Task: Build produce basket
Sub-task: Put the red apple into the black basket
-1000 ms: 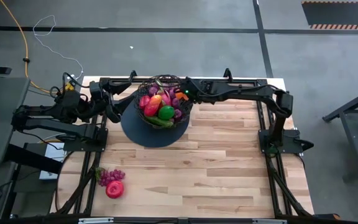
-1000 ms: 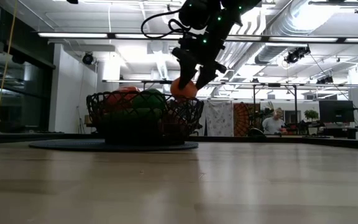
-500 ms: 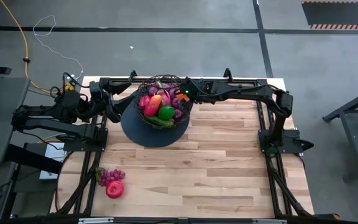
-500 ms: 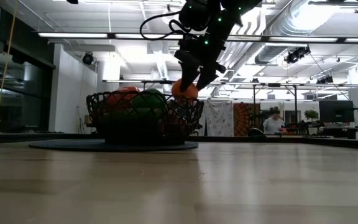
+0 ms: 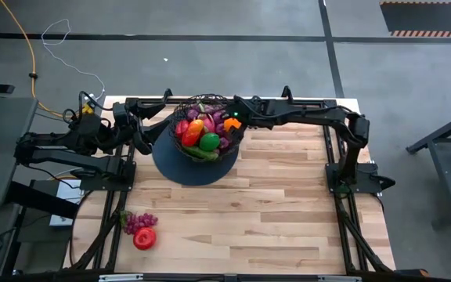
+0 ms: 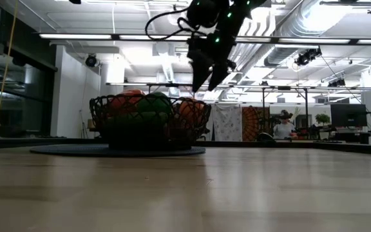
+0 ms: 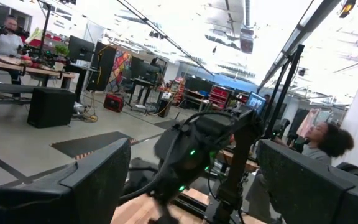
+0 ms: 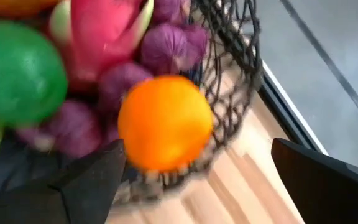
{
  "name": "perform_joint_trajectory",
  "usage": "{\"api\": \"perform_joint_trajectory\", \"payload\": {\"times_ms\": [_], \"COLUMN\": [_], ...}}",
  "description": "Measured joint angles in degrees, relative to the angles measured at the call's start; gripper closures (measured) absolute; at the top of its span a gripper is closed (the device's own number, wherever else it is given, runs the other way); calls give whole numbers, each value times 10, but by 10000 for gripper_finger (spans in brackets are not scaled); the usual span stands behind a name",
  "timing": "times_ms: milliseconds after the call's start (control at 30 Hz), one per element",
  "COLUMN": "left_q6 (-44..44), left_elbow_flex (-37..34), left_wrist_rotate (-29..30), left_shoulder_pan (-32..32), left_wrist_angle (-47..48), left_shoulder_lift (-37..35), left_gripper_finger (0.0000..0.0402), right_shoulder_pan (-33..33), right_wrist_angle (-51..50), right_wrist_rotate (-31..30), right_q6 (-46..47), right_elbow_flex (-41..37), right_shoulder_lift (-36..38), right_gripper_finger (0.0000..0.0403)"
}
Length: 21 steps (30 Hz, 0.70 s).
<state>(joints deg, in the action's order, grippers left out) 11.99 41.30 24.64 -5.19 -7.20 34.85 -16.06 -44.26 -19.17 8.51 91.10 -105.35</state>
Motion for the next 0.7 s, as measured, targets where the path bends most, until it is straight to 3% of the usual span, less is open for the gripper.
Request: {"api": "perform_joint_trajectory", "payload": {"times_ms": [133, 267, 333, 533, 700], "left_q6": [0, 0, -1, -2, -2], "left_elbow_flex": [0, 0, 0, 0, 0], "left_wrist_rotate": [0, 0, 0, 0, -1], "left_shoulder_pan": [0, 0, 0, 0, 0], "left_wrist_angle": [0, 0, 1, 1, 1], "left_shoulder_lift": [0, 0, 0, 0, 0], "left_gripper_finger": [62, 62, 62, 62, 62], "right_shoulder_pan": [12, 36, 51, 84, 99], "right_wrist_angle": [-40, -1, 48, 264, 466], "right_wrist_rotate": [3, 3, 18, 152, 160], "right_q6": [0, 10, 44, 184, 174], "right_elbow_flex": [-19, -131, -208, -390, -468], "right_shoulder_lift": [62, 181, 254, 443, 519], "right_gripper_finger": [11, 11, 11, 11, 11]}}
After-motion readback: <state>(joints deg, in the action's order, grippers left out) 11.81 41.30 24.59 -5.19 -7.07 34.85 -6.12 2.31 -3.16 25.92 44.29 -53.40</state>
